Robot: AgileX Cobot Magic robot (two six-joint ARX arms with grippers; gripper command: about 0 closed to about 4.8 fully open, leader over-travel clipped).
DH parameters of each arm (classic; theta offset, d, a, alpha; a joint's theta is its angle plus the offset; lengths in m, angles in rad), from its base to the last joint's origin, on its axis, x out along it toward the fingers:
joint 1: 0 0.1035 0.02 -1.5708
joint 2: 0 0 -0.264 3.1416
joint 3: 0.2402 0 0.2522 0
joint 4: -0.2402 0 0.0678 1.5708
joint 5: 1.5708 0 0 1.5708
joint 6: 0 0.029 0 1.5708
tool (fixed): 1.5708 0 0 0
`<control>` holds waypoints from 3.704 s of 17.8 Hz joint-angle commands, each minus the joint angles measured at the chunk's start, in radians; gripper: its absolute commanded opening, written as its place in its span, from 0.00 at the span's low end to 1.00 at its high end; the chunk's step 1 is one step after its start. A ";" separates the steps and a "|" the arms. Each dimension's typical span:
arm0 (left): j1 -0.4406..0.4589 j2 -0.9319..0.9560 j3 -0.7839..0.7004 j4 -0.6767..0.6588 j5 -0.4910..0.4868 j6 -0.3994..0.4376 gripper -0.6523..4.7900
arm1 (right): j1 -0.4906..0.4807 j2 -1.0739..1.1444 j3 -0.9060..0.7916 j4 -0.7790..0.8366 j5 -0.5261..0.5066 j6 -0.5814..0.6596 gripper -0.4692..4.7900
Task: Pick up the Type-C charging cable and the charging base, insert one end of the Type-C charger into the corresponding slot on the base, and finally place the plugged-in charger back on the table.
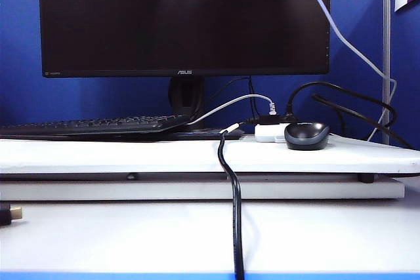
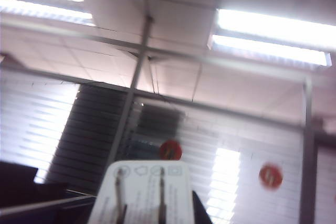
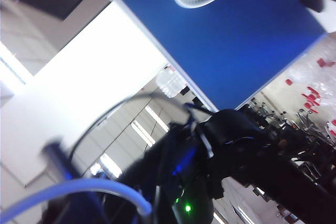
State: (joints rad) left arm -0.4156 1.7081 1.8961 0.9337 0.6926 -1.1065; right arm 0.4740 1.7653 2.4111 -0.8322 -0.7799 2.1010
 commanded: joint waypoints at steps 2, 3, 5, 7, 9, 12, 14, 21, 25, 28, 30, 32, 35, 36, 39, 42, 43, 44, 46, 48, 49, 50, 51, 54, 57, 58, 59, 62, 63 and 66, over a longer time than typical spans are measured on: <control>0.002 -0.008 0.004 -0.057 -0.155 -0.237 0.11 | 0.002 -0.006 0.003 0.029 0.031 -0.080 0.09; 0.016 -0.009 0.004 -0.104 -0.142 -0.239 0.11 | 0.002 -0.006 0.003 0.029 0.031 -0.153 0.09; 0.029 -0.009 0.004 -0.140 -0.111 -0.236 0.11 | 0.002 -0.006 0.003 0.029 0.030 -0.227 0.09; 0.066 -0.011 0.004 -0.159 -0.040 -0.237 0.11 | 0.002 -0.006 0.002 0.028 0.031 -0.613 0.09; 0.076 -0.015 0.004 -0.161 -0.014 -0.237 0.11 | 0.002 -0.006 0.002 0.029 0.030 -0.816 0.09; 0.088 -0.026 0.004 -0.163 0.053 -0.284 0.11 | 0.002 -0.005 0.001 0.030 0.031 -1.246 0.09; 0.104 -0.028 0.004 -0.163 0.116 -0.327 0.11 | 0.002 0.006 0.001 0.050 0.035 -1.273 0.09; 0.120 -0.030 0.004 -0.169 0.105 -0.550 0.11 | 0.002 0.002 0.002 0.243 -0.036 -1.714 0.09; 0.120 -0.029 0.004 -0.170 0.000 -0.740 0.11 | 0.002 -0.026 0.003 0.512 -0.117 -1.717 0.09; 0.120 -0.029 0.004 -0.174 -0.055 -0.867 0.11 | 0.002 -0.032 0.003 0.714 -0.122 -1.717 0.09; 0.120 -0.029 0.004 -0.177 -0.077 -0.912 0.11 | 0.002 -0.031 0.003 0.819 -0.121 -1.717 0.09; 0.120 -0.029 0.004 -0.177 -0.116 -0.959 0.11 | 0.002 -0.024 0.003 0.969 -0.101 -1.717 0.09; 0.119 -0.030 0.005 -0.177 -0.201 -0.967 0.11 | 0.050 -0.002 0.002 1.149 -0.040 -1.790 0.09; 0.119 -0.032 0.005 -0.178 -0.203 -0.967 0.11 | 0.057 0.002 0.002 1.151 -0.037 -1.830 0.09; 0.117 -0.048 0.011 -0.192 -0.151 -0.968 0.11 | 0.177 0.066 0.002 1.150 -0.037 -2.210 0.09; 0.117 -0.090 0.011 -0.222 -0.114 -0.968 0.11 | 0.177 0.080 0.002 1.119 -0.030 -2.531 0.09; 0.117 -0.090 0.011 -0.222 -0.113 -0.968 0.11 | 0.177 0.081 0.002 1.101 -0.030 -2.551 0.09; 0.117 -0.089 0.011 -0.222 -0.110 -0.968 0.11 | 0.177 0.081 0.002 1.070 -0.019 -2.555 0.09; 0.117 -0.089 0.011 -0.222 -0.109 -0.968 0.11 | 0.191 0.088 0.002 1.073 -0.007 -2.601 0.09; 0.117 -0.090 0.011 -0.197 -0.107 -0.968 0.11 | 0.191 0.102 0.002 1.141 -0.073 -2.690 0.09; 0.117 -0.090 0.011 -0.169 -0.108 -0.968 0.11 | 0.191 0.106 0.002 1.156 -0.075 -2.694 0.09; 0.117 -0.090 0.011 -0.169 -0.101 -0.968 0.11 | 0.191 0.106 0.002 1.167 -0.076 -2.708 0.09; 0.117 -0.093 0.011 -0.170 -0.101 -0.968 0.11 | 0.191 0.106 0.002 1.217 -0.076 -2.707 0.09; 0.117 -0.125 0.011 -0.285 -0.057 -0.969 0.11 | 0.192 0.106 0.001 1.283 -0.098 -2.801 0.09; 0.117 -0.139 0.011 -0.343 -0.064 -0.969 0.11 | 0.203 0.112 0.001 1.281 -0.090 -2.838 0.09; 0.117 -0.140 0.011 -0.342 -0.060 -0.969 0.11 | 0.209 0.123 0.001 1.280 -0.090 -2.860 0.09; 0.117 -0.141 0.011 -0.341 -0.060 -0.969 0.11 | 0.214 0.134 0.001 1.286 -0.081 -2.856 0.09; 0.117 -0.146 0.011 -0.314 -0.068 -0.968 0.11 | 0.214 0.142 0.000 1.303 -0.001 -2.856 0.09; 0.117 -0.146 0.011 -0.290 -0.084 -0.968 0.11 | 0.214 0.143 0.000 1.309 0.079 -2.857 0.09; 0.117 -0.146 0.011 -0.281 -0.097 -0.968 0.11 | 0.214 0.143 0.000 1.309 0.091 -2.857 0.09</control>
State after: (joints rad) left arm -0.2974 1.5696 1.9007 0.6270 0.6090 -2.0697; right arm 0.6846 1.9125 2.4084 0.4637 -0.6983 -0.7544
